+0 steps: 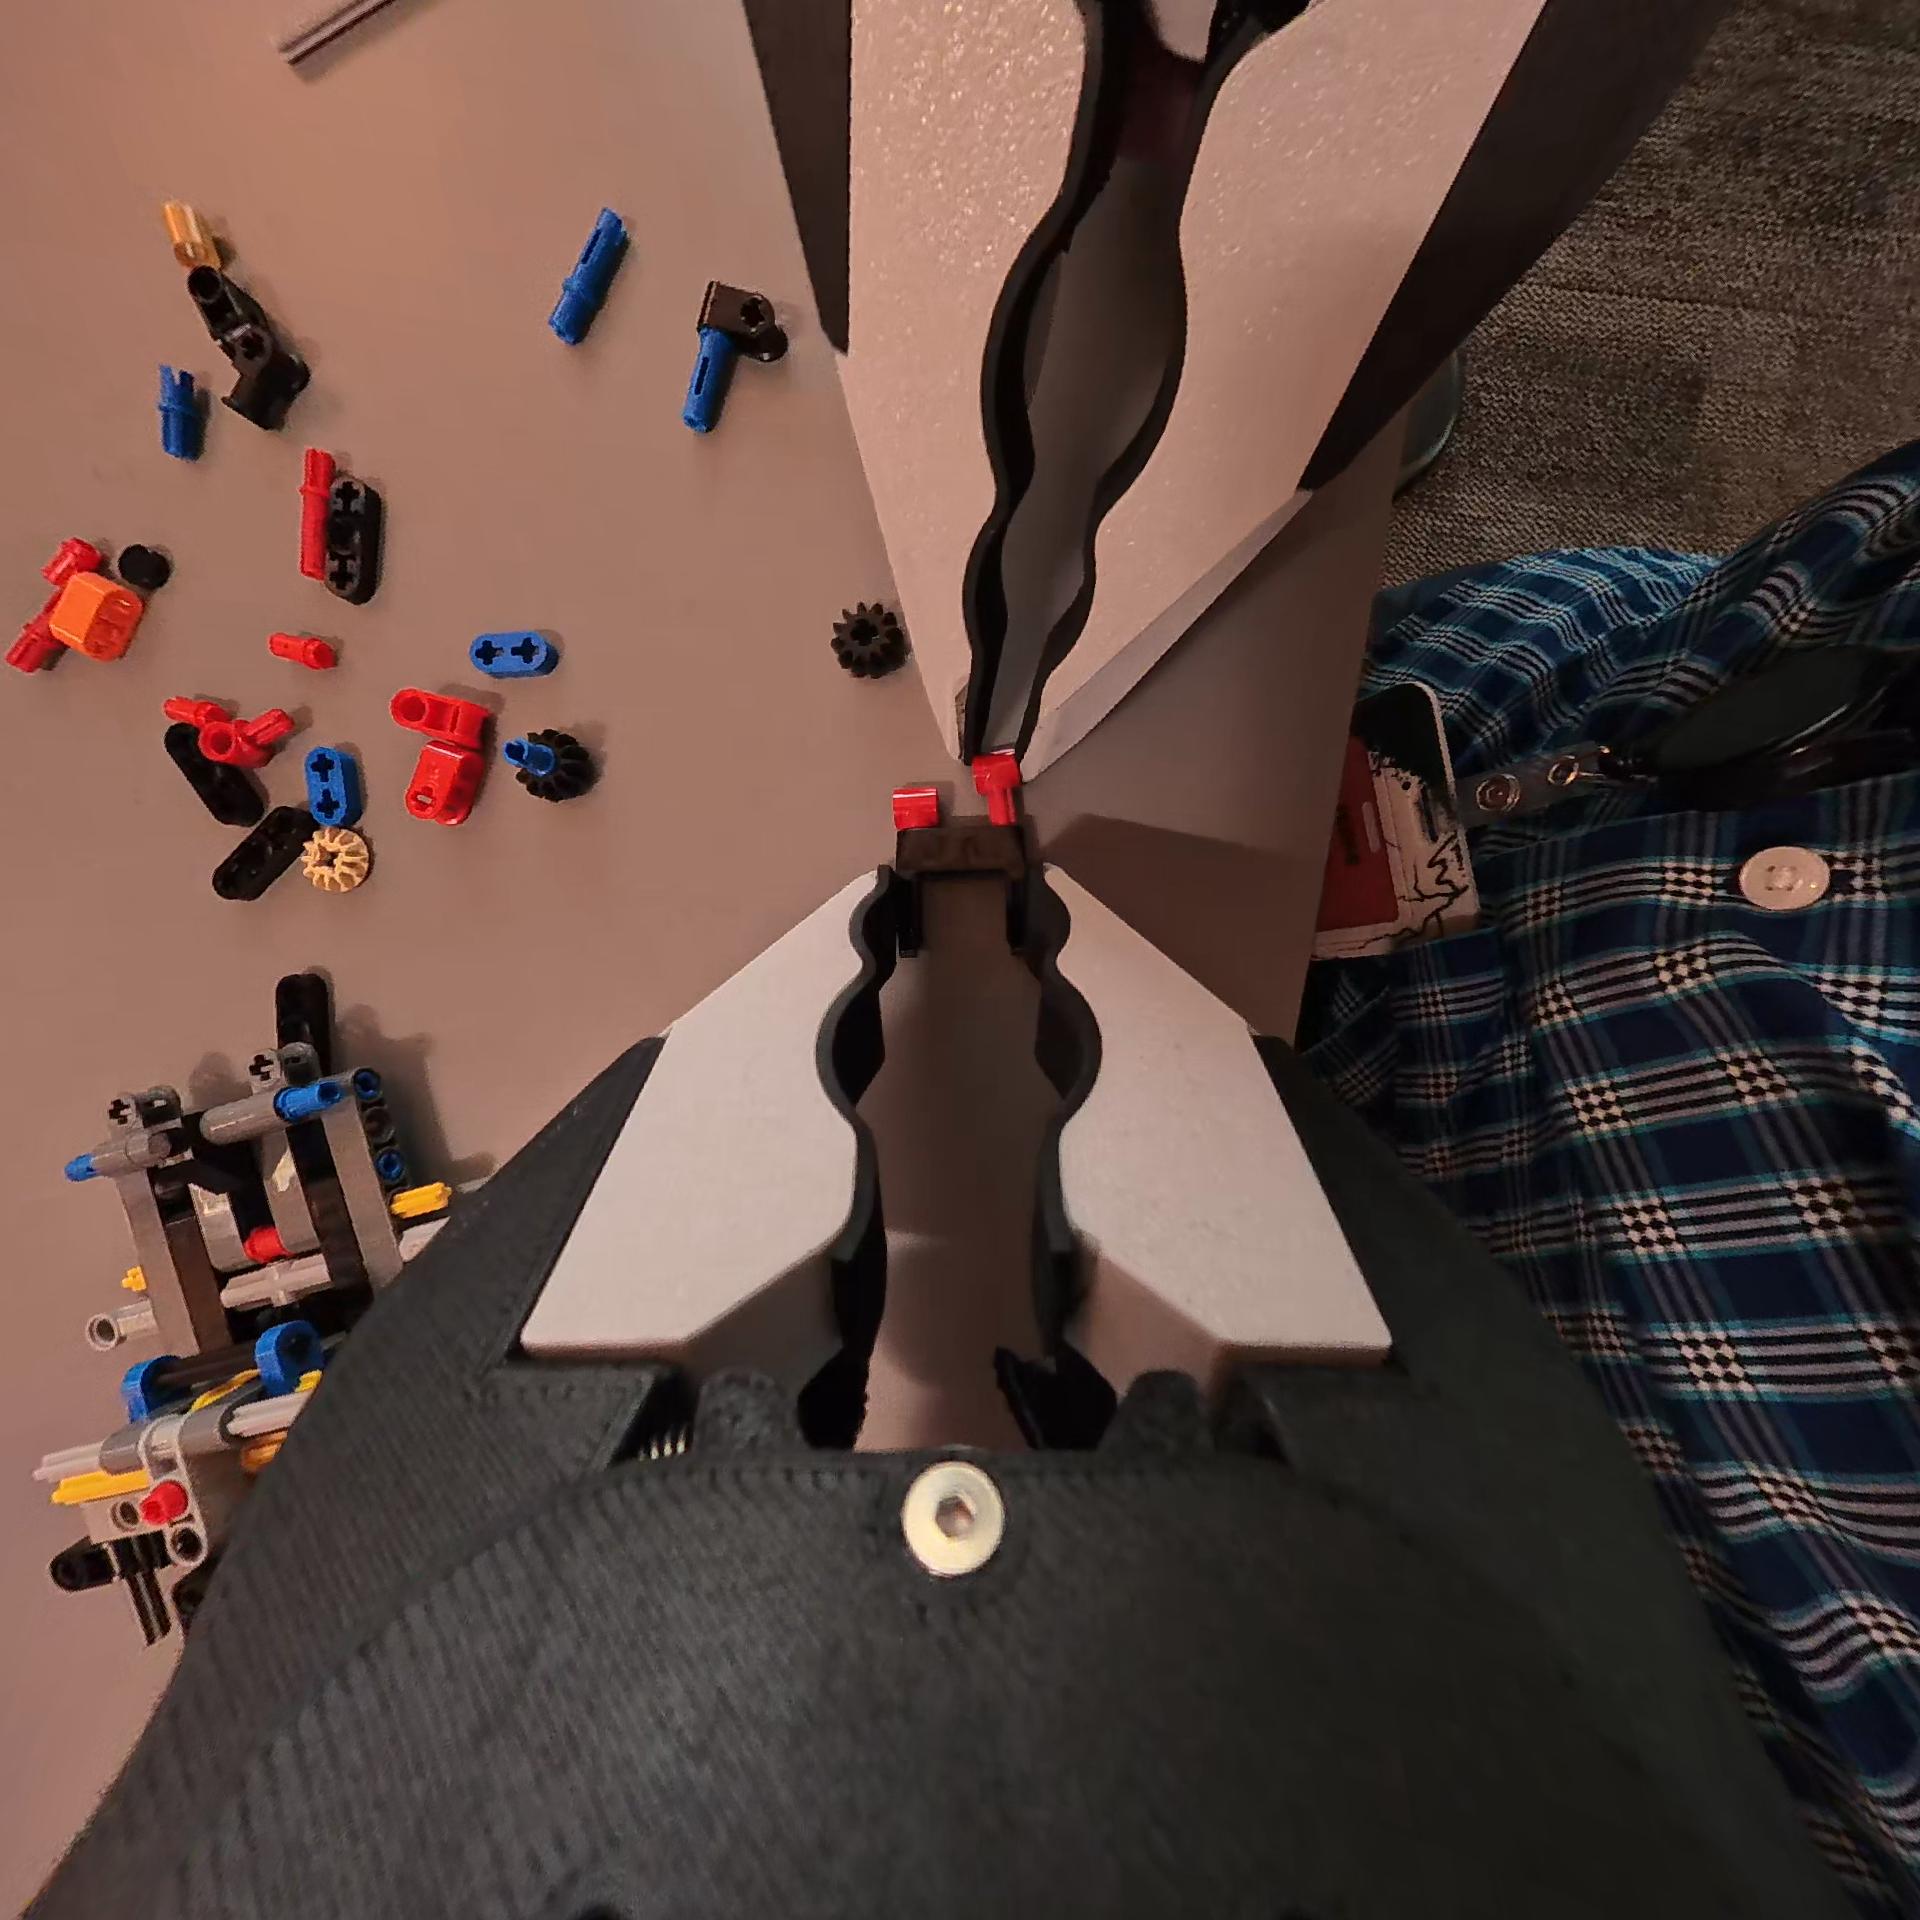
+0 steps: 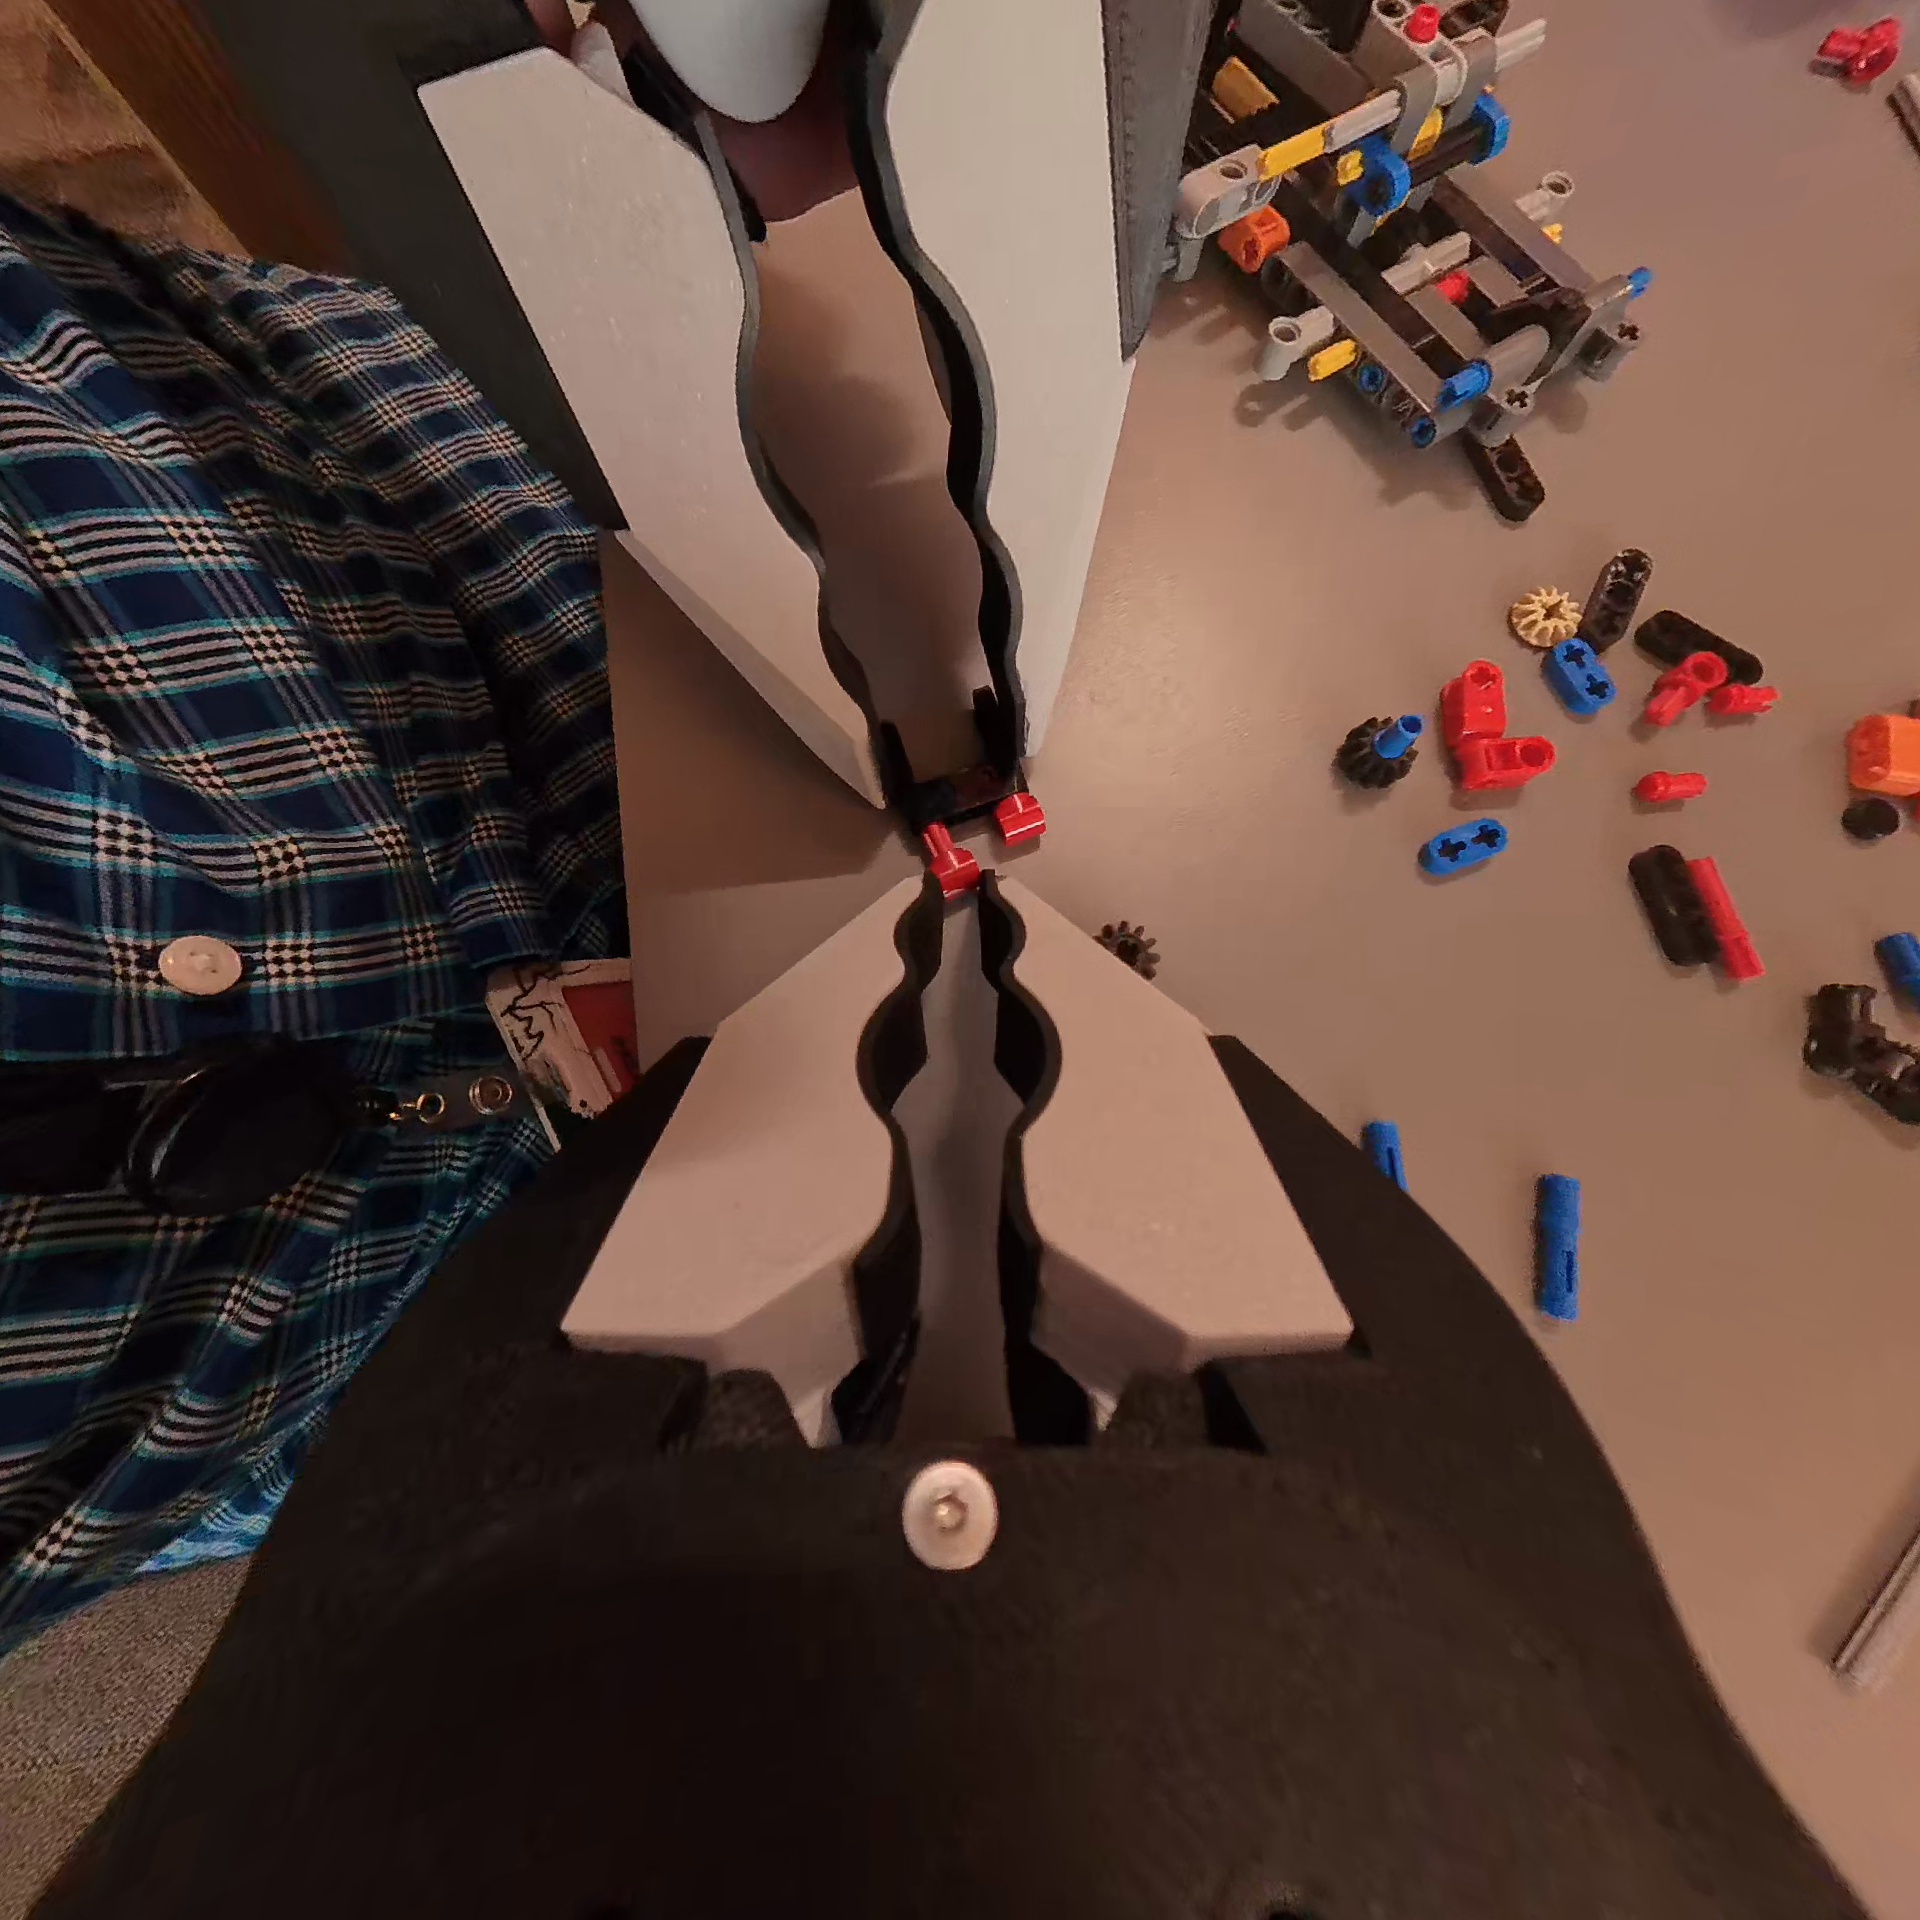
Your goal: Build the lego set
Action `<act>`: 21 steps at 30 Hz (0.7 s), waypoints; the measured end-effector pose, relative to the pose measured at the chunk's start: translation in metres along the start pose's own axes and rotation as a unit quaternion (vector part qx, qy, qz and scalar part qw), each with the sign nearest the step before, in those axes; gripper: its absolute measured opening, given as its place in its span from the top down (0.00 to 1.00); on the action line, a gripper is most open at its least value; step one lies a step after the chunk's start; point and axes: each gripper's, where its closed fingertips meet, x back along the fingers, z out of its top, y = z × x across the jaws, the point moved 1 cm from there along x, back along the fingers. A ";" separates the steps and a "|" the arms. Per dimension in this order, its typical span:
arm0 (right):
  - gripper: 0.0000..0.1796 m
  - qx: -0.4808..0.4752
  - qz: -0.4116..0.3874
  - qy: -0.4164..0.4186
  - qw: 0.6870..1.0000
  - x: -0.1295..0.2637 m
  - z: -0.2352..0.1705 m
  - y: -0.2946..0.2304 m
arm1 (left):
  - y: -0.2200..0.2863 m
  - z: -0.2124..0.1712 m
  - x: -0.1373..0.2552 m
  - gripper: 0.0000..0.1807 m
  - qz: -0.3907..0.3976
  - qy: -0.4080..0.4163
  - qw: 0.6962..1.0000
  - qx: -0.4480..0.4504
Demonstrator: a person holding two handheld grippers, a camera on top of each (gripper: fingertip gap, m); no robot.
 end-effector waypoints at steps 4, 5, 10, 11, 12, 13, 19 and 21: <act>0.98 -0.011 -0.008 0.006 1.000 0.000 0.000 -0.001 | 0.001 0.001 0.000 0.88 0.003 0.001 1.000 0.002; 0.98 -0.014 -0.010 0.007 1.000 0.000 0.000 -0.001 | 0.001 0.001 0.000 0.87 0.003 0.002 1.000 0.004; 0.98 -0.025 -0.020 0.013 0.999 0.000 0.000 -0.002 | 0.001 0.001 0.000 0.88 0.006 0.004 1.000 0.012; 0.98 -0.028 -0.018 0.013 0.999 0.000 0.000 -0.002 | 0.001 0.001 0.000 0.88 0.007 0.005 1.000 0.012; 0.98 -0.030 -0.017 0.014 0.999 0.000 0.000 -0.002 | 0.001 0.001 0.000 0.88 0.007 0.006 1.000 0.016; 0.98 -0.030 -0.017 0.014 0.999 0.000 0.000 -0.002 | 0.001 0.001 0.000 0.88 0.007 0.008 1.000 0.019; 0.98 -0.031 -0.008 0.015 0.999 -0.001 0.001 -0.003 | 0.002 0.001 0.000 0.88 0.008 0.013 1.000 0.017; 0.98 -0.027 -0.002 0.014 1.000 -0.002 0.002 -0.002 | 0.002 0.001 0.000 0.88 0.007 0.012 1.000 0.014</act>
